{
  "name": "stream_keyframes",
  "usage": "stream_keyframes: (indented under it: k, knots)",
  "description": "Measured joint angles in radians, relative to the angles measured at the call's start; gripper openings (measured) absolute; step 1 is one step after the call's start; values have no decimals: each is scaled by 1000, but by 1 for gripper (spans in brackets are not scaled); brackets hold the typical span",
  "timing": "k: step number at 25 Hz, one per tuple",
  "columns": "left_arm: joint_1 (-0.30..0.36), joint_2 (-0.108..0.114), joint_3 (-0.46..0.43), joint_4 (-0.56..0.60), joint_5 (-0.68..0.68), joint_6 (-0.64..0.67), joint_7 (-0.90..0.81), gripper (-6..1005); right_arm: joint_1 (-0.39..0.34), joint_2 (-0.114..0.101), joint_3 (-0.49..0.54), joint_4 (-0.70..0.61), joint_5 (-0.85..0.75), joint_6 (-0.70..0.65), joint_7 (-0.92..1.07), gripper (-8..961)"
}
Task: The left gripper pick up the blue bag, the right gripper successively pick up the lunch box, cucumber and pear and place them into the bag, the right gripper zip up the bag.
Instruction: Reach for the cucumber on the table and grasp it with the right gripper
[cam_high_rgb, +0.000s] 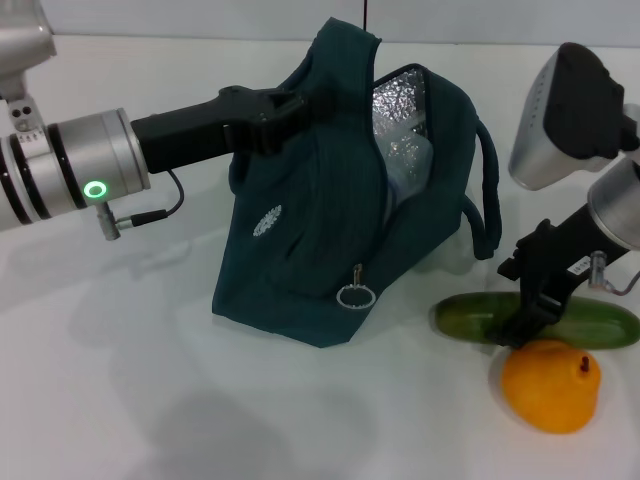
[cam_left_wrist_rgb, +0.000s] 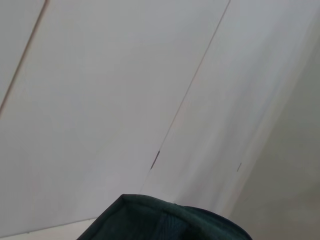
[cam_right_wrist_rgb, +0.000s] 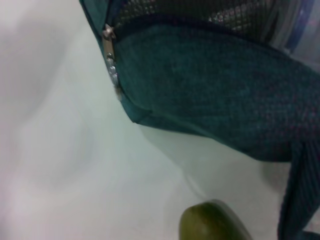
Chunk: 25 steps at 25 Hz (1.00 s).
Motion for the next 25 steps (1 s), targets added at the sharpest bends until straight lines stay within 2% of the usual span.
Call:
stream_keyframes:
  k: [13,25]
  knots:
    - [-3,-3,0,0,-2,0,0,39,42,0,-73,66,-14,42,11,869]
    - [-3,-3,0,0,-2,0,3,39,67,1,-82,103,-11,64,9,859]
